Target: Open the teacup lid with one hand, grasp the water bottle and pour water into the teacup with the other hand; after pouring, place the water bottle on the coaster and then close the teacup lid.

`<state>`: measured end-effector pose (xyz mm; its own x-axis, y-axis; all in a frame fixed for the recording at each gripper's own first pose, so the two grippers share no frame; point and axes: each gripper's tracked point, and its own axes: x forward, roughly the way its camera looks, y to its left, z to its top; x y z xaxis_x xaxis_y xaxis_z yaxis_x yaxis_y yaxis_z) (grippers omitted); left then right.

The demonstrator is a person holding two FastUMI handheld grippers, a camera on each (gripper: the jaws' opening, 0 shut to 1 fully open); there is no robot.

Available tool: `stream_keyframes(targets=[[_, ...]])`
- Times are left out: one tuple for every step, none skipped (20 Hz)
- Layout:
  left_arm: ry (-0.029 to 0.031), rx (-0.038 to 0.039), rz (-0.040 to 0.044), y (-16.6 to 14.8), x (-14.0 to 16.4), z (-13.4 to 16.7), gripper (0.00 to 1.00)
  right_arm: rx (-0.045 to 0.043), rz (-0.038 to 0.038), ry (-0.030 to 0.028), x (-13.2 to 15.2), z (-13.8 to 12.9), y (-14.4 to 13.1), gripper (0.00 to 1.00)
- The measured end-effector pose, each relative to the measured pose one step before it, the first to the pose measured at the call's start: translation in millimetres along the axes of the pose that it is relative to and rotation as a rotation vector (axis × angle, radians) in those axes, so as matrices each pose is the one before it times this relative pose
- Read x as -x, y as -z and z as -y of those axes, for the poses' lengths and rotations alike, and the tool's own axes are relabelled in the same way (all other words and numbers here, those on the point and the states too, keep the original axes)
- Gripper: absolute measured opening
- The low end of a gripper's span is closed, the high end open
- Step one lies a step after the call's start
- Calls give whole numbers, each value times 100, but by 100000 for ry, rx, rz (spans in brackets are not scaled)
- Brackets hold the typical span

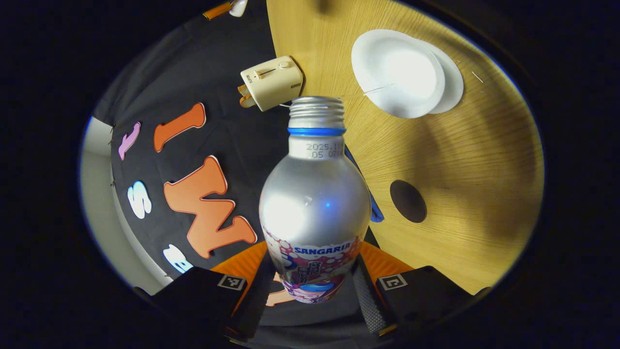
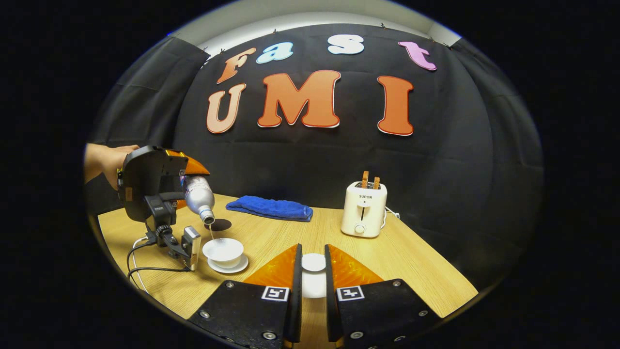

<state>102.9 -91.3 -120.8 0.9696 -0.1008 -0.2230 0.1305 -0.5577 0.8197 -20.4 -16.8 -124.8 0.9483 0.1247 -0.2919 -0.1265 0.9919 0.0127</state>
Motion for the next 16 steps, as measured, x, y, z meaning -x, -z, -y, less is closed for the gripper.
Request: stream_keyframes(targets=[[-843, -1489, -414, 235, -3, -324, 84, 98, -26, -143, 14, 71, -28, 22], [-701, -1549, -154, 121, -60, -249, 84, 28, 92, 34, -35, 21, -34, 22], [-865, -1110, -313, 251, -97, -333, 87, -29, -141, 7, -20, 54, 63, 22], [-168, -661, -98, 282, 12, -258, 84, -29, -9, -33, 38, -7, 111, 22], [-849, -722, -455, 332, 13, -397, 82, -69, -111, 158, -17, 114, -9, 22], [-862, -754, -419, 215, -145, -408, 84, -42, 3, -40, -80, 36, -13, 22], [-902, -590, -414, 285, -31, -271, 84, -140, 106, 167, -108, 43, -34, 22], [-777, -427, -341, 61, -126, -334, 87, 32, 22, -194, 44, 2, 19, 22], [-733, -552, -276, 249, 74, -396, 87, 13, 83, 166, -28, 78, -39, 22], [-909, -793, -213, 66, 4, -285, 87, 78, 53, -55, 2, 51, 25, 22], [-520, -911, -163, 202, 32, -199, 82, 75, 87, -2, 20, -6, -47, 22], [-741, -654, -211, 51, -43, -251, 87, -23, 87, 15, -23, 90, 12, 22], [-477, -421, -95, 158, 64, -318, 82, 42, 148, -208, -14, -6, -87, 22], [-310, -30, 13, -58, -50, -124, 84, -156, 234, 253, -55, 103, -57, 22], [-560, -399, 729, -266, -153, -112, 84, -723, 23, -1079, 42, -176, -46, 22], [-607, -1451, 274, -316, -10, -4, 84, -1062, -52, -1210, 63, -333, 36, 22]])
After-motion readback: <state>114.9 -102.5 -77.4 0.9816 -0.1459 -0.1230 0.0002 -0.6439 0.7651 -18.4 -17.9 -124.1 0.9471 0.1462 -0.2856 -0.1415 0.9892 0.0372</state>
